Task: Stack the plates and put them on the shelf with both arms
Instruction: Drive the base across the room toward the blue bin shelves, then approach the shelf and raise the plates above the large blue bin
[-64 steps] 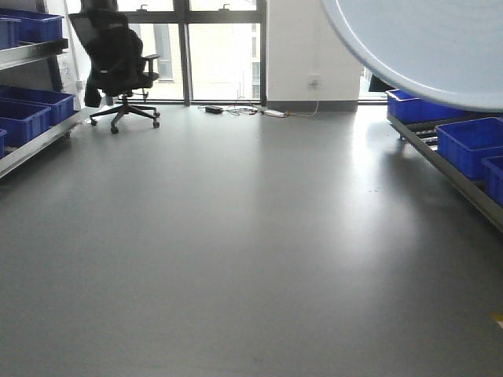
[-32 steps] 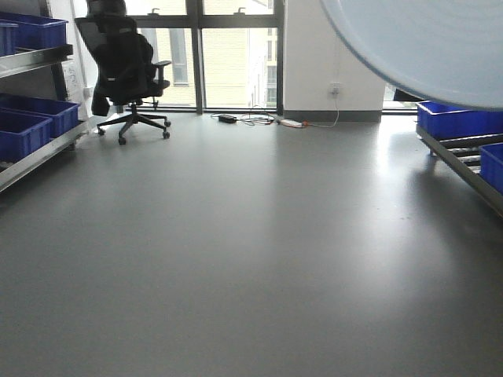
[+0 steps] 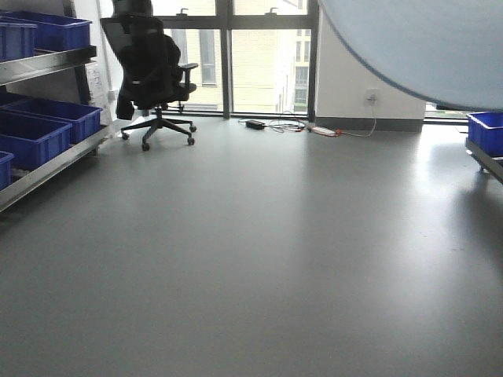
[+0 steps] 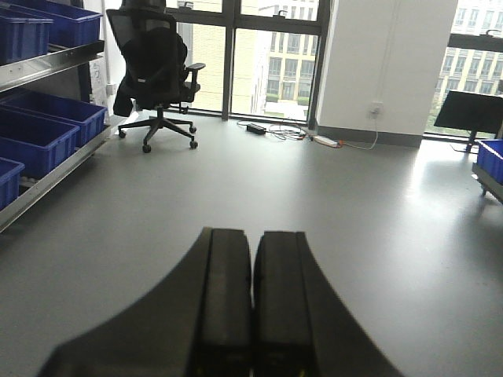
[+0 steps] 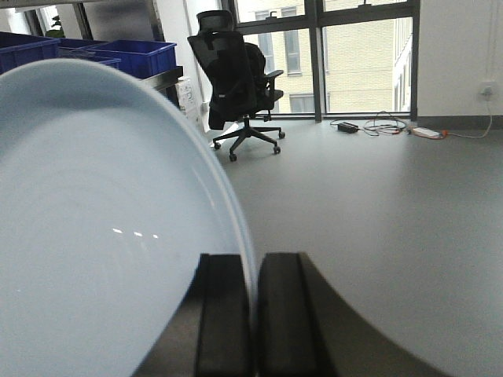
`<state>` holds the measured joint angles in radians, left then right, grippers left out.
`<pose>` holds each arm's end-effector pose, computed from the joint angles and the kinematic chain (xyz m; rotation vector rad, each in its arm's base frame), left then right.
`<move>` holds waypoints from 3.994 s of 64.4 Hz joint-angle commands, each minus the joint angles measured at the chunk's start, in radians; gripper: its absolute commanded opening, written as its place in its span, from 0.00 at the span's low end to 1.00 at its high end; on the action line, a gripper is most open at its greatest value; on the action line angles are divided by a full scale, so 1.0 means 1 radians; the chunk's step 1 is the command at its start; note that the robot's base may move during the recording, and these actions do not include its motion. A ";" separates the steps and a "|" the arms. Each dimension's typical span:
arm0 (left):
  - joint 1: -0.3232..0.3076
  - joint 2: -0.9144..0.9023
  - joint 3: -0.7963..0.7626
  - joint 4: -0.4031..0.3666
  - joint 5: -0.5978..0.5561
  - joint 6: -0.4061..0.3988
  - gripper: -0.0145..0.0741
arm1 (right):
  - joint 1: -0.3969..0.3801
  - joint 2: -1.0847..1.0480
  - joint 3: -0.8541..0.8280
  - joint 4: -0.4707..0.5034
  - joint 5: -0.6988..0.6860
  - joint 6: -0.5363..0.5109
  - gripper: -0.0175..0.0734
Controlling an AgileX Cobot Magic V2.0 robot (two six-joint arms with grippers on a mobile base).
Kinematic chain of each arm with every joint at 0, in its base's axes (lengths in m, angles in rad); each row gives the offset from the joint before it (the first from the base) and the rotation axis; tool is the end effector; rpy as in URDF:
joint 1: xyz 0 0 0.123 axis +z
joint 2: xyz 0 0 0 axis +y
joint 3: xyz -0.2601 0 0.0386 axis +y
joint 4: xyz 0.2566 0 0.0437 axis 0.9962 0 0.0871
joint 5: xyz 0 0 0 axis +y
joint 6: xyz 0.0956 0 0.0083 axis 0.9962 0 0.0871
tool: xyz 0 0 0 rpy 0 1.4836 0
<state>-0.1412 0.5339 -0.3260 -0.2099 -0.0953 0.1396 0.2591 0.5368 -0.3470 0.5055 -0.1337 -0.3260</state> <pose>0.1505 -0.0195 0.2757 0.0420 1.5997 -0.1478 0.1487 0.0330 0.2850 -0.0140 1.5636 0.2927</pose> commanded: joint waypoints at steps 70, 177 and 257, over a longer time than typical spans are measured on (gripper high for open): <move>0.000 0.004 -0.030 -0.006 -0.084 -0.007 0.26 | -0.004 -0.001 -0.032 0.003 -0.091 -0.005 0.25; 0.000 0.004 -0.030 -0.006 -0.084 -0.007 0.26 | -0.004 -0.001 -0.032 0.003 -0.091 -0.005 0.25; 0.000 0.004 -0.030 -0.006 -0.084 -0.007 0.26 | -0.004 -0.001 -0.032 0.003 -0.091 -0.005 0.25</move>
<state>-0.1412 0.5339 -0.3260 -0.2099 -0.0953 0.1396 0.2591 0.5368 -0.3470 0.5055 -0.1337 -0.3260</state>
